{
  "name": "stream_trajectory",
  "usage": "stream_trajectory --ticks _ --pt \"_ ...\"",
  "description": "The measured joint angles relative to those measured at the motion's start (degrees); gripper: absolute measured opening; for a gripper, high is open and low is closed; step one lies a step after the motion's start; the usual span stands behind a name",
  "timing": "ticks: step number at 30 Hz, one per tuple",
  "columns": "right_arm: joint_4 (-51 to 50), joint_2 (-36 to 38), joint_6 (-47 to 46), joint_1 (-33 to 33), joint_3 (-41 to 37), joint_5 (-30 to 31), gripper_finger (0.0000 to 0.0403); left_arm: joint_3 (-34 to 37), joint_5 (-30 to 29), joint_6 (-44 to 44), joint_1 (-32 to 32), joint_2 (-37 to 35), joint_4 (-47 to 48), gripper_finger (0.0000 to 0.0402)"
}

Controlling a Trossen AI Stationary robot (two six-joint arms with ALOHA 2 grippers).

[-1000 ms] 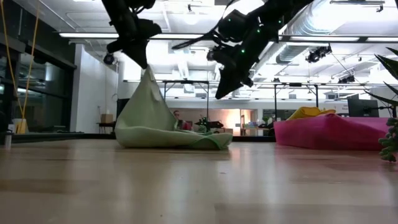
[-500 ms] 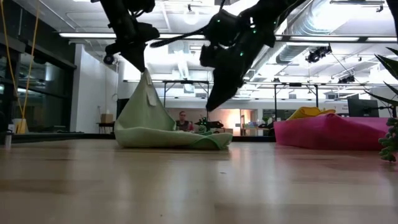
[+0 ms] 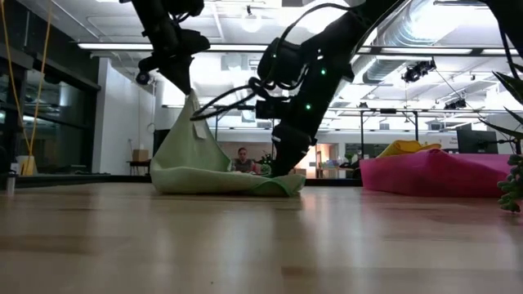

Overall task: Fold microfiber towels
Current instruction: Fold the light green microfiber cloth

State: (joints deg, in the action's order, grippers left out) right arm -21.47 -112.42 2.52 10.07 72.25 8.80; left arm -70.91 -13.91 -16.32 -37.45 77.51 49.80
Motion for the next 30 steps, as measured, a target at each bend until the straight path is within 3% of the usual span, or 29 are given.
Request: stream_trajectory --ticks 6,10,14,19,23,30 --pt "0.2 -0.2 -0.6 0.2 0.0 4.3 0.0149 0.0 0.0 0.0 0.0 0.0 0.0 0.0" --pt "0.8 -0.2 -0.7 1.0 0.0 2.5 0.0071 0.0 -0.1 0.0 0.0 0.0 0.0 0.0" --pt "1.4 -0.2 -1.7 1.6 0.0 1.6 0.0023 0.0 -0.2 0.0 0.0 0.0 0.0 0.0" --pt "1.9 -0.2 -4.5 2.1 0.0 -0.3 0.0015 0.0 -0.2 0.0 0.0 0.0 0.0 0.0" --pt "2.9 -0.2 -5.3 2.3 0.0 -5.6 0.0021 0.0 -0.2 0.0 0.0 0.0 0.0 0.0" --pt "1.7 2.5 -7.5 2.7 0.0 -4.6 0.0002 -0.2 -0.2 0.0 0.0 0.0 0.4 0.0"
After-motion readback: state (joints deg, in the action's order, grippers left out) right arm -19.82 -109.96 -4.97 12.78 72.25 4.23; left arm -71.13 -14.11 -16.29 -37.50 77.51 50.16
